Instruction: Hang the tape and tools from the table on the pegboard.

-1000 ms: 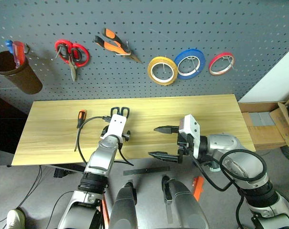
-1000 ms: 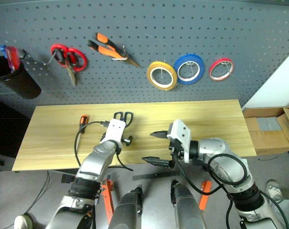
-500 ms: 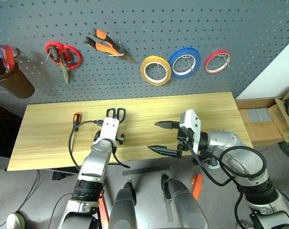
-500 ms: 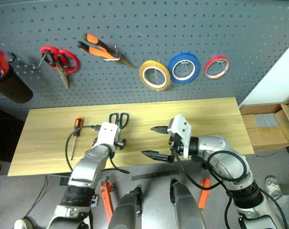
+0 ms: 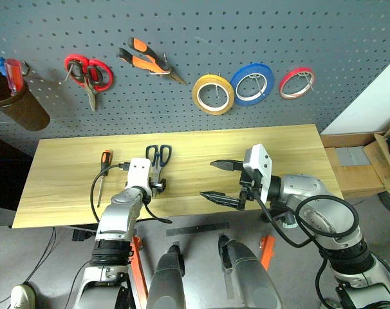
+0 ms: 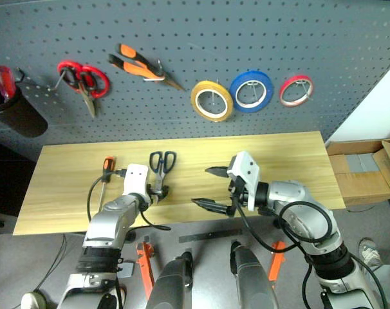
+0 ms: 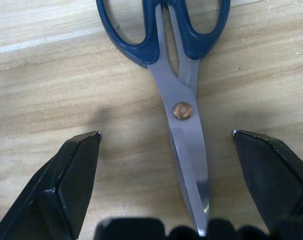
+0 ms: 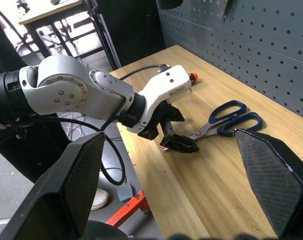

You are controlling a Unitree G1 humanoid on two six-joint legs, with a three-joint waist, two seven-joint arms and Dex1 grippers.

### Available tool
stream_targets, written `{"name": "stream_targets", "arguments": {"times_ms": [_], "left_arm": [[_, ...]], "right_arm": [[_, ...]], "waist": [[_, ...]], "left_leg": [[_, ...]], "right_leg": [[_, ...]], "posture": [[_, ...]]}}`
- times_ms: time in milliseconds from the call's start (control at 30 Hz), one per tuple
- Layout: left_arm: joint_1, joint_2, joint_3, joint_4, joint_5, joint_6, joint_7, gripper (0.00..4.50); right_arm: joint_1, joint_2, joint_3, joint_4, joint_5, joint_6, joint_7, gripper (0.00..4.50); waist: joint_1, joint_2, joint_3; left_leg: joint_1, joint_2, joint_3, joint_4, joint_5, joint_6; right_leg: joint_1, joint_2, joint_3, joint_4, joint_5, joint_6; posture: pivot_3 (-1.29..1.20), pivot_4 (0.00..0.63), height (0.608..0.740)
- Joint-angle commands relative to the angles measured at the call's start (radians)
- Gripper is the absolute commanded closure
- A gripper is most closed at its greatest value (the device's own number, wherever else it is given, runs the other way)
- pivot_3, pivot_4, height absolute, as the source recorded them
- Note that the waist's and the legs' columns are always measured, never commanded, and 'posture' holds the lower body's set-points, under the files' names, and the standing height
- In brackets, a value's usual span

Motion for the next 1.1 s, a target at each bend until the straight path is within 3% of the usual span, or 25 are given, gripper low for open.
{"name": "stream_targets", "arguments": {"times_ms": [33, 367, 400, 567, 700, 900, 1100], "left_arm": [[0.031, 0.014, -0.012, 0.067, 0.013, 0.022, -0.003, 0.5], [0.024, 0.017, -0.012, 0.078, 0.008, 0.014, -0.008, 3.86], [0.025, 0.018, -0.011, 0.076, 0.007, 0.014, -0.007, 4.02], [0.027, 0.015, -0.008, 0.064, 0.01, 0.012, 0.005, 4.02], [0.057, -0.01, -0.011, -0.047, 0.01, -0.037, 0.029, 4.02], [0.239, -0.057, -0.081, -0.408, 0.067, -0.109, 0.096, 4.02], [0.499, -0.044, -0.202, -0.796, 0.247, -0.219, 0.186, 4.02]], "right_arm": [[-0.019, 0.015, -0.025, -0.01, 0.022, 0.007, -0.014, 0.0], [-0.034, 0.018, -0.026, 0.004, 0.016, 0.007, -0.012, 0.0], [-0.035, 0.019, -0.026, 0.003, 0.017, 0.007, -0.012, 0.0], [-0.033, 0.015, -0.017, 0.004, 0.008, -0.006, -0.003, 0.0], [-0.034, 0.015, -0.018, 0.002, 0.008, -0.014, 0.002, 0.0], [-0.022, 0.029, -0.035, -0.05, 0.015, -0.002, -0.048, 0.0], [-0.001, 0.183, -0.155, -0.189, 0.185, 0.1, -0.25, 0.0]], "waist": [[0.0, 0.0, 0.0], [-0.003, 0.0, 0.001], [-0.003, 0.0, 0.001], [-0.003, 0.0, 0.001], [-0.004, 0.0, 0.001], [0.001, -0.001, 0.001], [0.01, -0.001, 0.001]], "left_leg": [[0.0, 0.0, 0.0, 0.0, 0.0, 0.0], [0.0, 0.001, 0.0, -0.001, 0.0, 0.0], [0.0, 0.001, 0.0, -0.001, 0.0, -0.001], [0.0, 0.001, 0.0, -0.002, -0.001, -0.001], [-0.001, 0.001, 0.001, -0.002, -0.001, -0.002], [-0.008, 0.002, 0.002, -0.002, -0.004, -0.008], [-0.016, 0.002, 0.003, 0.001, -0.007, -0.013]], "right_leg": [[0.0, 0.0, 0.0, 0.0, 0.0, 0.0], [-0.001, 0.0, 0.0, 0.0, 0.001, 0.002], [-0.001, 0.0, 0.0, 0.0, 0.001, 0.002], [-0.001, 0.0, 0.0, -0.001, 0.001, 0.003], [-0.001, 0.0, 0.0, -0.001, 0.001, 0.003], [-0.007, 0.0, 0.001, 0.0, -0.001, 0.01], [-0.015, -0.001, 0.009, 0.001, -0.003, 0.013]], "posture": [[-0.06, 0.426, 0.74], [-0.06, 0.417, 0.74], [-0.06, 0.415, 0.74], [-0.05, 0.404, 0.74], [-0.06, 0.386, 0.74], [-0.05, 0.375, 0.74], [0.0, 0.356, 0.74]]}}
